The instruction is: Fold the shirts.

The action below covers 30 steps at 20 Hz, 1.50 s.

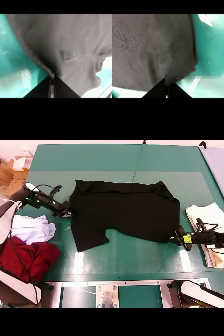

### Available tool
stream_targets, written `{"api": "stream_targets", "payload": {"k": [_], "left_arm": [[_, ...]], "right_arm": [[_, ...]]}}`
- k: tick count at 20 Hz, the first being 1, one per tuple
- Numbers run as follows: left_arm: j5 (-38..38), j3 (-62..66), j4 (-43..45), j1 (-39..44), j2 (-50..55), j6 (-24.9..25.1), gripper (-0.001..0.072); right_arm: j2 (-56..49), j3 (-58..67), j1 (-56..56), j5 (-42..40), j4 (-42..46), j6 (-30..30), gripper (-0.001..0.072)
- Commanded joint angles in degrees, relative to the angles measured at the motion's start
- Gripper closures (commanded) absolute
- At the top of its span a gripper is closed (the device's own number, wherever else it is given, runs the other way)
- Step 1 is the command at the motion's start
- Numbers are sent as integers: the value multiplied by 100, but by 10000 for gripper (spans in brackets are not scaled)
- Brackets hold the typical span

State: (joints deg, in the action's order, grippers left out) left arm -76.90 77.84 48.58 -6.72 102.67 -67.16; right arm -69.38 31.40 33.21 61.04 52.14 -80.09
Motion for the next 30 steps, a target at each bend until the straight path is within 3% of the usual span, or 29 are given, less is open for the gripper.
{"api": "stream_targets", "payload": {"k": [1, 4, 10, 16, 20, 24, 28, 30], "left_arm": [[-11, 299, -125, 0, -448, -35, 683], [76, 861, -487, 2, -1515, -31, 683], [1351, 2844, -820, 0, -4153, -26, 683], [1725, 4044, -675, 0, -5438, -111, 683], [1362, 3919, -404, 0, -5469, -514, 682], [1137, 2959, 151, 0, -5445, -802, 682], [1792, 1158, 195, 2, -5195, -719, 682], [2302, 396, 15, 2, -4715, -450, 682]], "right_arm": [[413, 455, -85, 293, -160, 125, 692], [1034, 1788, -85, 627, -223, 9, 693], [1565, 5619, -70, 1060, -203, -365, 693], [1779, 8231, 487, 1036, -85, -398, 692], [1847, 8279, 586, 1016, -48, -498, 693], [1836, 7171, 575, 992, -175, -470, 692], [1449, 5471, 76, 358, -262, -98, 693], [903, 4966, -293, -7, -262, -39, 693]]}}
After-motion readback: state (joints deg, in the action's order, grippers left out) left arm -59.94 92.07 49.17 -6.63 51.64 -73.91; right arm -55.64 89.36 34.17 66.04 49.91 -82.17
